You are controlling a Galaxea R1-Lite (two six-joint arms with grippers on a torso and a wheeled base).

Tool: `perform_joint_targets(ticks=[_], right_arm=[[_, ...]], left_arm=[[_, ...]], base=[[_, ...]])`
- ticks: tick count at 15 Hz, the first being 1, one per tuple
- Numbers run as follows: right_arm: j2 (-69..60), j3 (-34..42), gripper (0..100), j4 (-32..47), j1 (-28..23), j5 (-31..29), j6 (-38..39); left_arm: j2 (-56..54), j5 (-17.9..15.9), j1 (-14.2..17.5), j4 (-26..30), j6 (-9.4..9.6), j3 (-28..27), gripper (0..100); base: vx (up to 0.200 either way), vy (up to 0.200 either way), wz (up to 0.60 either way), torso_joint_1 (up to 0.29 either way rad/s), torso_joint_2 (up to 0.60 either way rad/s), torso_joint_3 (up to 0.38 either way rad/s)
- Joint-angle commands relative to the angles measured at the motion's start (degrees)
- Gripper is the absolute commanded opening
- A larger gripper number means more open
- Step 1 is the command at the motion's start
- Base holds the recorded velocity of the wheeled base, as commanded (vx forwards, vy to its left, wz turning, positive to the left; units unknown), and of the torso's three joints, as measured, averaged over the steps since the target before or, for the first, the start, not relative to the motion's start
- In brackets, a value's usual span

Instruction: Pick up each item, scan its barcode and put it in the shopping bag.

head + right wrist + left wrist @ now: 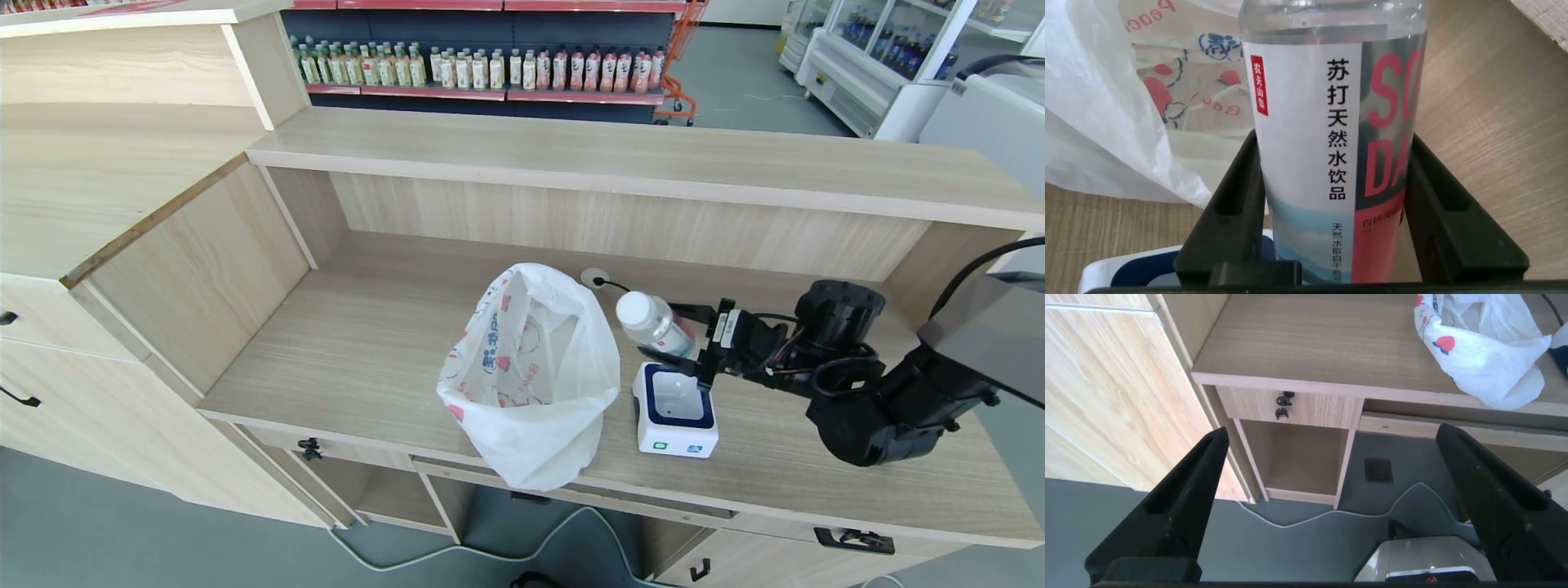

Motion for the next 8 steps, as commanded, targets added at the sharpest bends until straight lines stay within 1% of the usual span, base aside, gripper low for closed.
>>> perform_joint_targets(ticks=[1, 8], right_arm=[[-0.29, 0.37, 0, 0.14, 0.26, 0.04, -0.07], [-2.31, 0.99, 0, 0.31, 0.35, 0.22, -0.42]], left_arm=[[0.09, 0.00, 0.00, 0.00, -0.01, 0.00, 100], [0.09, 0.00, 0.00, 0.00, -0.01, 0.00, 100]], base=[[0.000, 0.000, 0.00, 0.000, 0.00, 0.000], [0.000, 0.000, 0.00, 0.000, 0.00, 0.000]])
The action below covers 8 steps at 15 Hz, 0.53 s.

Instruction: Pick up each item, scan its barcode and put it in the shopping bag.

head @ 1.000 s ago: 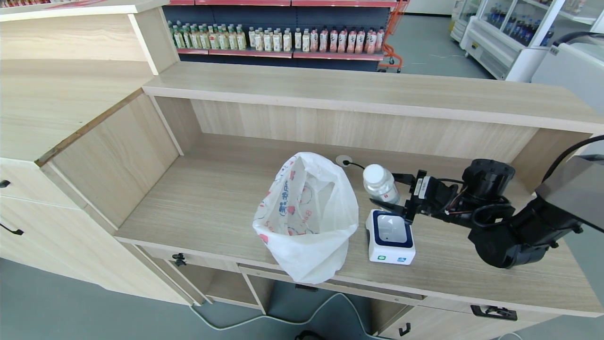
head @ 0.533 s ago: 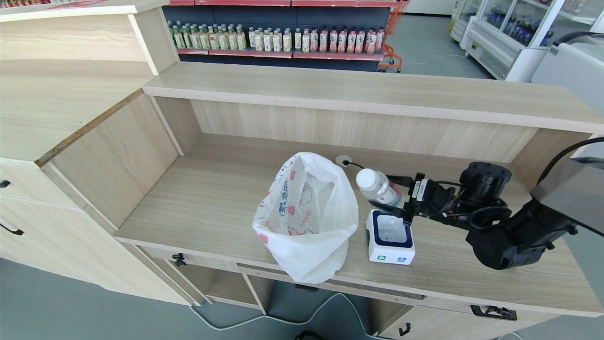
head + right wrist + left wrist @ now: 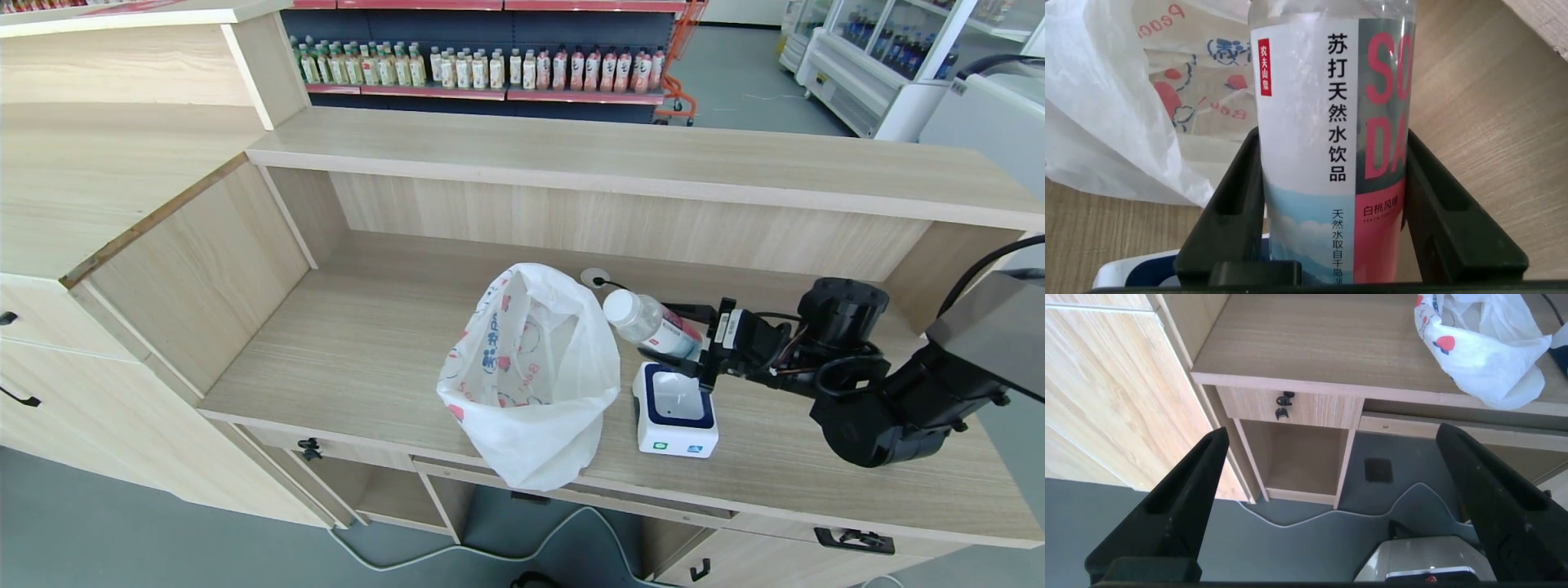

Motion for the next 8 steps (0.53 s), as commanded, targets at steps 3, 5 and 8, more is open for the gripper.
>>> perform_joint_targets(ticks=[3, 5, 8], right_arm=[[-0.62, 0.16, 0, -0.21, 0.27, 0.05, -1.11], [-0.62, 0.51, 0, -0.21, 0.27, 0.05, -1.37], [-0.62, 0.69, 0, -0.21, 0.27, 0.05, -1.63]], left_arm=[[0.09, 0.00, 0.00, 0.00, -0.01, 0.00, 100], [0.09, 0.00, 0.00, 0.00, -0.01, 0.00, 100], [0.09, 0.00, 0.00, 0.00, -0.01, 0.00, 100]], base=[[0.000, 0.000, 0.00, 0.000, 0.00, 0.000], [0.000, 0.000, 0.00, 0.000, 0.00, 0.000], [0.000, 0.000, 0.00, 0.000, 0.00, 0.000]])
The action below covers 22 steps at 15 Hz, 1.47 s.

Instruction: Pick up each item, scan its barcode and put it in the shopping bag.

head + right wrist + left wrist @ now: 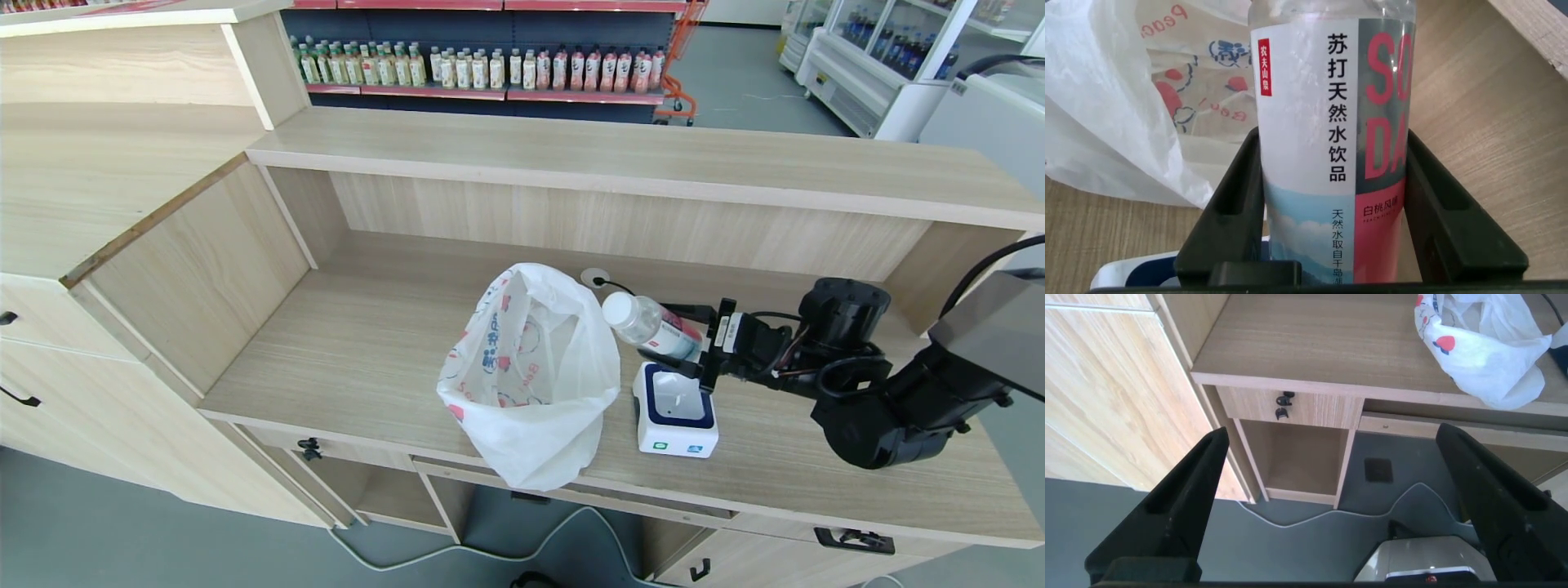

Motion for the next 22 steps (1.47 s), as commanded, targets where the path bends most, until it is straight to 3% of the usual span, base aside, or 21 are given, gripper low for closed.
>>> perform_joint_targets(ticks=[1, 22], right_arm=[[-0.12, 0.05, 0, -0.02, 0.00, 0.02, -0.02], [3.22, -3.64, 0, -0.02, 0.44, 3.63, -0.02]], left_arm=[[0.09, 0.00, 0.00, 0.00, -0.01, 0.00, 100], [0.09, 0.00, 0.00, 0.00, -0.01, 0.00, 100]], base=[[0.000, 0.000, 0.00, 0.000, 0.00, 0.000], [0.000, 0.000, 0.00, 0.000, 0.00, 0.000]])
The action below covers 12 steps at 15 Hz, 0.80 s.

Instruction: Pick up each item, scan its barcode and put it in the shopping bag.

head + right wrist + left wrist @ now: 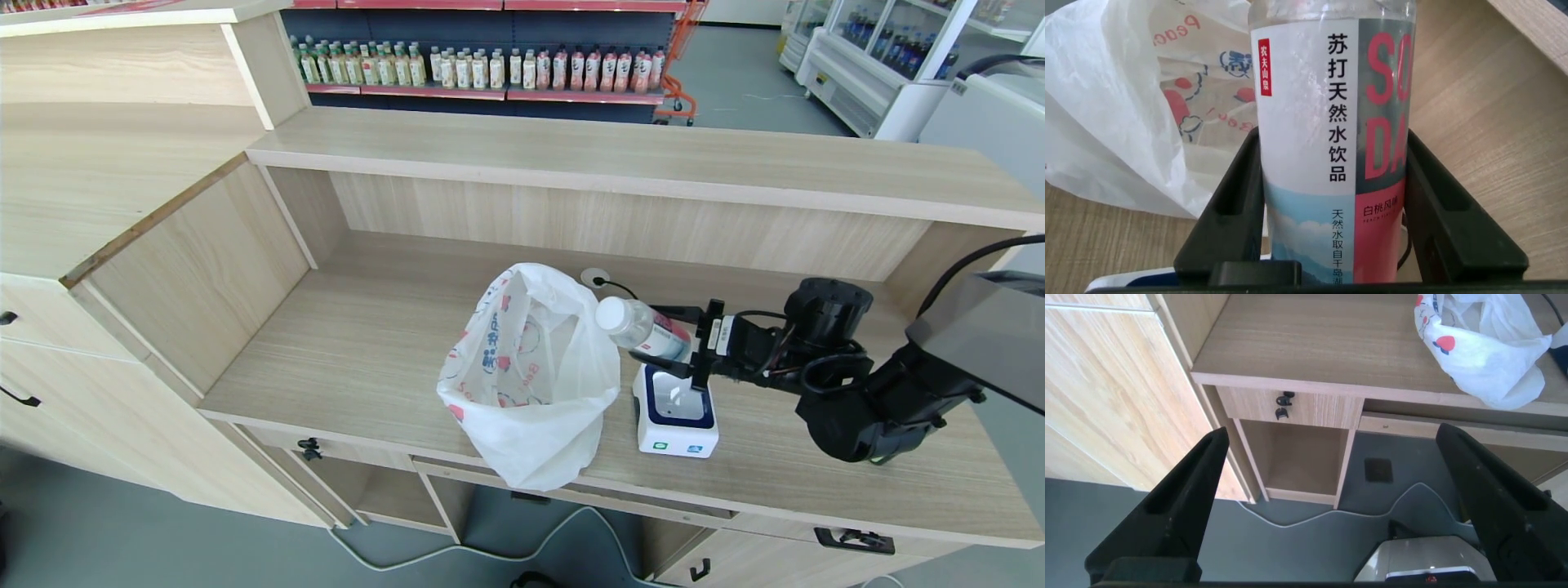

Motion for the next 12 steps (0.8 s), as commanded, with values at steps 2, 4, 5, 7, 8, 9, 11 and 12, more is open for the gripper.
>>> perform_joint_targets(ticks=[2, 4, 5, 7, 8, 9, 11, 12], right_arm=[[0.29, 0.03, 0, -0.02, 0.11, 0.00, -0.02], [0.21, -0.05, 0, -0.02, 0.47, 0.00, -0.02], [0.12, -0.05, 0, -0.02, 0.55, 0.00, -0.02], [-0.06, 0.12, 0, -0.02, 0.55, 0.00, -0.02], [-0.23, 0.12, 0, -0.02, 0.55, 0.00, -0.02], [-0.32, 0.21, 0, -0.02, 0.55, 0.00, -0.02], [-1.11, 0.47, 0, -0.02, 0.55, -0.09, 0.06], [-2.52, 0.39, 0, 0.07, 0.55, -0.27, 0.59]], left_arm=[[0.09, 0.00, 0.00, 0.00, -0.01, 0.00, 100], [0.09, 0.00, 0.00, 0.00, -0.01, 0.00, 100], [0.09, 0.00, 0.00, 0.00, -0.01, 0.00, 100], [0.09, 0.00, 0.00, 0.00, -0.01, 0.00, 100], [0.09, 0.00, 0.00, 0.00, -0.01, 0.00, 100], [0.09, 0.00, 0.00, 0.00, -0.01, 0.00, 100], [0.09, 0.00, 0.00, 0.00, -0.01, 0.00, 100], [0.09, 0.00, 0.00, 0.00, -0.01, 0.00, 100]], base=[[0.000, 0.000, 0.00, 0.000, 0.00, 0.000], [0.000, 0.000, 0.00, 0.000, 0.00, 0.000], [0.000, 0.000, 0.00, 0.000, 0.00, 0.000], [0.000, 0.000, 0.00, 0.000, 0.00, 0.000], [0.000, 0.000, 0.00, 0.000, 0.00, 0.000], [0.000, 0.000, 0.00, 0.000, 0.00, 0.000], [0.000, 0.000, 0.00, 0.000, 0.00, 0.000], [0.000, 0.000, 0.00, 0.000, 0.00, 0.000]])
